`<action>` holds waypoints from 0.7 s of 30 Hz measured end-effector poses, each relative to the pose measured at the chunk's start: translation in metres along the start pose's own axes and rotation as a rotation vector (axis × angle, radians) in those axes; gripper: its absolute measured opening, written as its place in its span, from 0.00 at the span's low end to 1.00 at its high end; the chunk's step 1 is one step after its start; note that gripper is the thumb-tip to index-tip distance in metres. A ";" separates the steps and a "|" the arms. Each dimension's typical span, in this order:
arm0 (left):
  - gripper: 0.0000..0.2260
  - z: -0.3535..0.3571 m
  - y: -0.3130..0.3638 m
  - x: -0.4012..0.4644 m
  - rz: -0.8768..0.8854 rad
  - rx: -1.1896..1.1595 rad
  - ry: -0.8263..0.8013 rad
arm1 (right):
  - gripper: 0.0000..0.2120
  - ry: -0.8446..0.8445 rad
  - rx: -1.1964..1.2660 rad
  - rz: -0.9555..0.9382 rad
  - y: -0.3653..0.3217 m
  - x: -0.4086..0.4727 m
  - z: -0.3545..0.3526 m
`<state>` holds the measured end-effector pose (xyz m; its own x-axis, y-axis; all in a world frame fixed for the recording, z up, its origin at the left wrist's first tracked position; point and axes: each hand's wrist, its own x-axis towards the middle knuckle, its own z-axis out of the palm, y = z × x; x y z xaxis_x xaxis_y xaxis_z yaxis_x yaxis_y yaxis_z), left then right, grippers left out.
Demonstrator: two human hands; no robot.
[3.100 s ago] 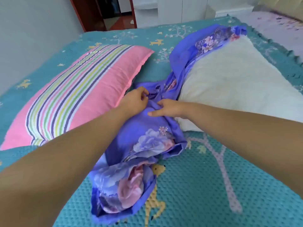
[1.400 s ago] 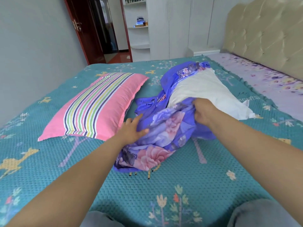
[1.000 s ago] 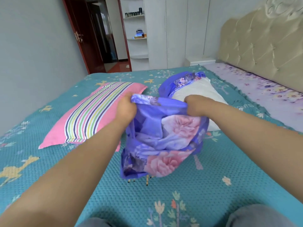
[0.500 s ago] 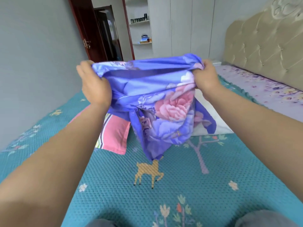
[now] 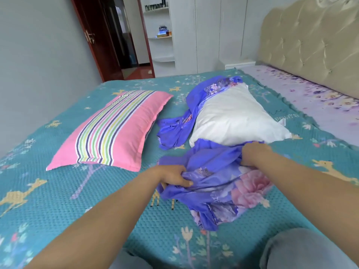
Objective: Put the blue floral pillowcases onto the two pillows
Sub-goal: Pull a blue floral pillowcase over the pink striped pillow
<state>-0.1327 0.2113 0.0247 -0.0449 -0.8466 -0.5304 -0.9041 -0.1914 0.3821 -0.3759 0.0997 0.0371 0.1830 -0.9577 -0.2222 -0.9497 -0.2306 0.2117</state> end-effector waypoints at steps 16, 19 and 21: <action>0.08 -0.108 0.026 -0.034 -0.053 -0.441 0.743 | 0.38 0.078 0.509 -0.449 -0.045 -0.005 -0.020; 0.12 -0.109 0.049 -0.036 0.205 -0.476 0.669 | 0.49 0.344 0.663 -0.506 -0.065 -0.027 -0.063; 0.12 -0.098 0.056 -0.034 0.340 -0.584 0.799 | 0.31 0.258 0.815 -0.458 -0.074 -0.024 -0.086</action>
<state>-0.1405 0.1808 0.1385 0.2281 -0.9420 0.2463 -0.5407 0.0878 0.8366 -0.2878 0.1246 0.1083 0.5365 -0.8357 0.1174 -0.6394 -0.4933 -0.5898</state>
